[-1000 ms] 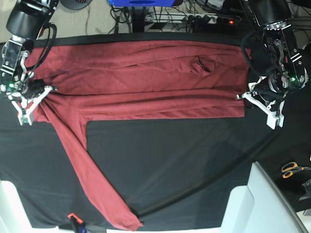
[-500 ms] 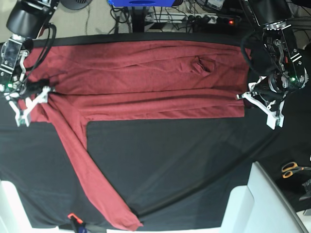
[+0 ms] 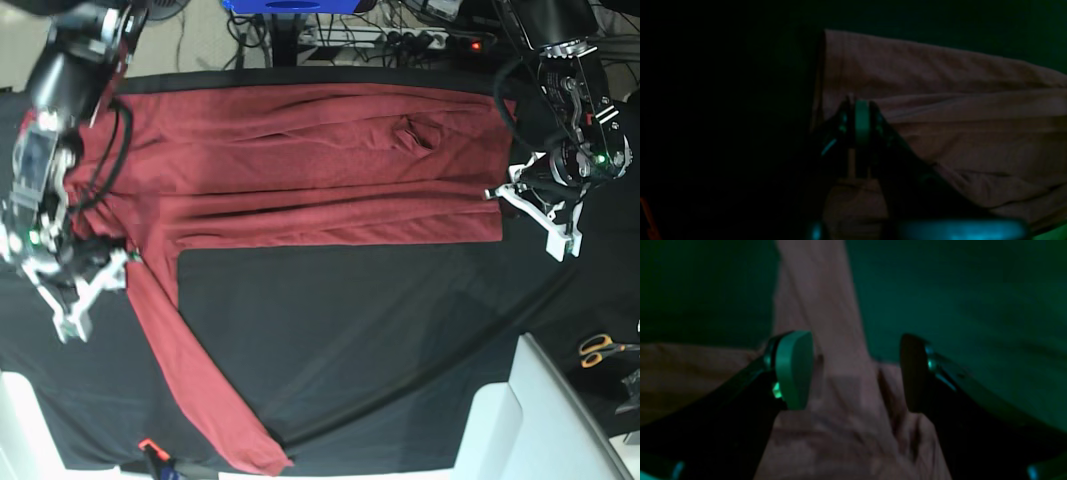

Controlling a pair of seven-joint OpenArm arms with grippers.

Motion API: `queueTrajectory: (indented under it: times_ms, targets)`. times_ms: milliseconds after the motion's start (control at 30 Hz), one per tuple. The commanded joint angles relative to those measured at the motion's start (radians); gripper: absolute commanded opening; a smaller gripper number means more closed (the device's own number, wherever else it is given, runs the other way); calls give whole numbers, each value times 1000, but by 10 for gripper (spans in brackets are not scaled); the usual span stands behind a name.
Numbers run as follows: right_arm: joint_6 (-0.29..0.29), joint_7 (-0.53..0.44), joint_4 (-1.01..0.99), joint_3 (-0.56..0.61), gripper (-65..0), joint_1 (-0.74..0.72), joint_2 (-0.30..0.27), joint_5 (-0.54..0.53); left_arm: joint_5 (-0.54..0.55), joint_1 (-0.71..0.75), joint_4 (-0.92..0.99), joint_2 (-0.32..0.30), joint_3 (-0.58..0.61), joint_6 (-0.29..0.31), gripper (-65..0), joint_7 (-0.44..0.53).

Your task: Fold the T-shirt properly

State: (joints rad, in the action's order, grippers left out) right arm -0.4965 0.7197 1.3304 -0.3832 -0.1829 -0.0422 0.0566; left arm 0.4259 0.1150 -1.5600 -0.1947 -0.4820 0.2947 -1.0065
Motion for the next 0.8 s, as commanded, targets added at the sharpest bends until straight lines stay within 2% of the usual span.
queueTrajectory:
  times_ms: [0,267,400,500,667,767]
  targets:
    - [3,-16,-45,8,-261,-48,-23,-1,12,-10,-15,-13,-2,4,-650,16]
    - [9,-179,-473,40,-261,-257,-86,5,12,-10,-15,-13,-2,4,-650,16]
    - [11,-245,-624,40,-261,-327,-97,5,12,-10,-15,-13,-2,4,-650,16]
    - [15,-277,-704,40,-261,-363,-97,5,12,-10,-15,-13,-2,4,-650,16]
    - [85,-354,-796,42,-261,-379,-97,5,12,-10,-15,-13,-2,4,-650,16]
    - [86,-375,-831,42,-275,-379,-97,5,12,-10,-15,-13,-2,4,-650,16]
